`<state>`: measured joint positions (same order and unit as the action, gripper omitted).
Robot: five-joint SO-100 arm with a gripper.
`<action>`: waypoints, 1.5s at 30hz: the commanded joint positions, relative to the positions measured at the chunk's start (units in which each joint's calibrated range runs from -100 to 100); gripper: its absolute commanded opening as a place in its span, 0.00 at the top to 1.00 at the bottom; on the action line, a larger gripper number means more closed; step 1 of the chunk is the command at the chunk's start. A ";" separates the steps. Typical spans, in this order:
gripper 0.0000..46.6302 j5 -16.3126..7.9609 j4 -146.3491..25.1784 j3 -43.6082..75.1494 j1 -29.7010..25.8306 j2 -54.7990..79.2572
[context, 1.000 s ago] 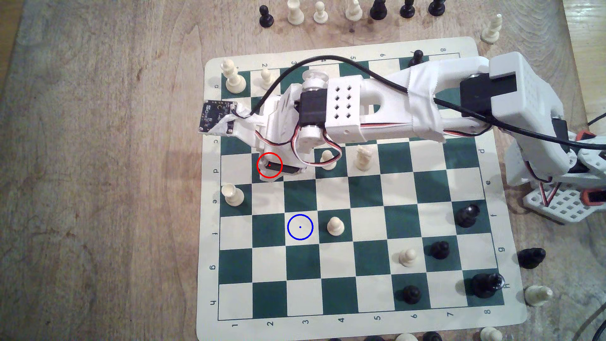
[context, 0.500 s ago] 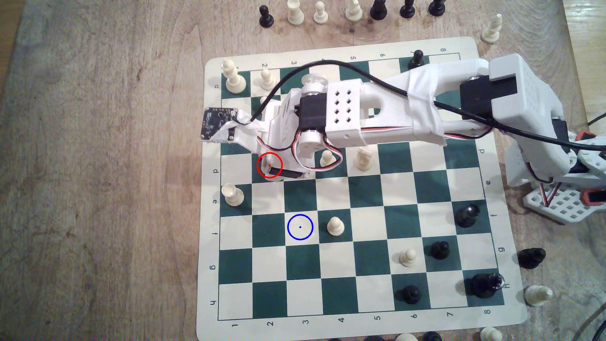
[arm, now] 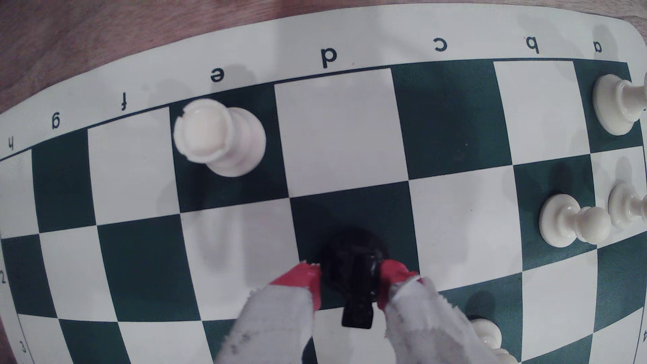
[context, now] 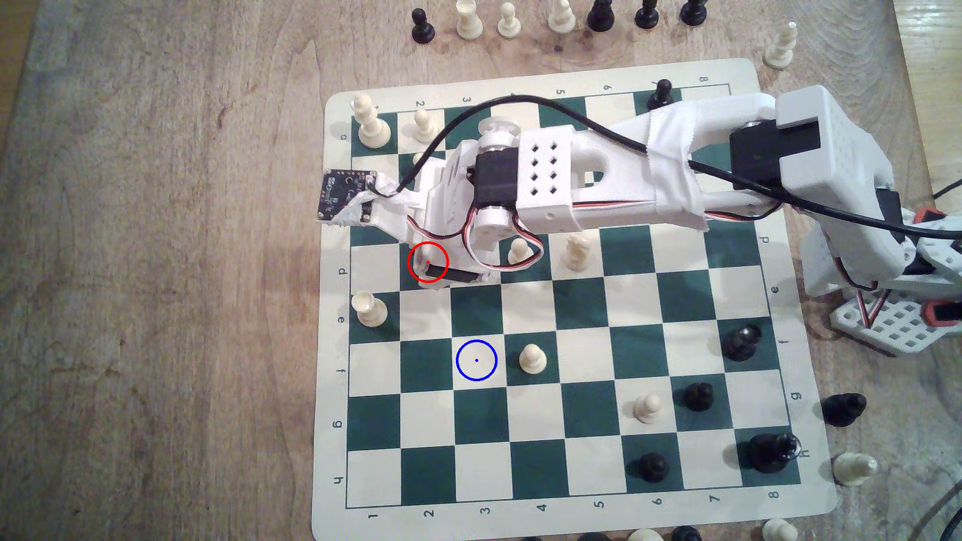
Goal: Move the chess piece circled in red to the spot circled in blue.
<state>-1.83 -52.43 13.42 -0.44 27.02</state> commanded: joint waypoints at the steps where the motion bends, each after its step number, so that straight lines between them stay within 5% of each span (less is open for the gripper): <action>1: 0.84 -0.24 0.83 5.53 -0.22 -5.12; 7: 0.99 -0.29 0.83 5.53 -0.38 -5.46; 21: 0.99 -0.29 -0.48 -4.35 -0.54 -22.78; 29: 0.99 -0.54 -0.15 -17.05 -7.50 -37.38; 45: 0.99 -0.59 13.61 -30.92 -14.14 -30.16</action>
<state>-2.27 -41.12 -18.93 -13.64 -3.56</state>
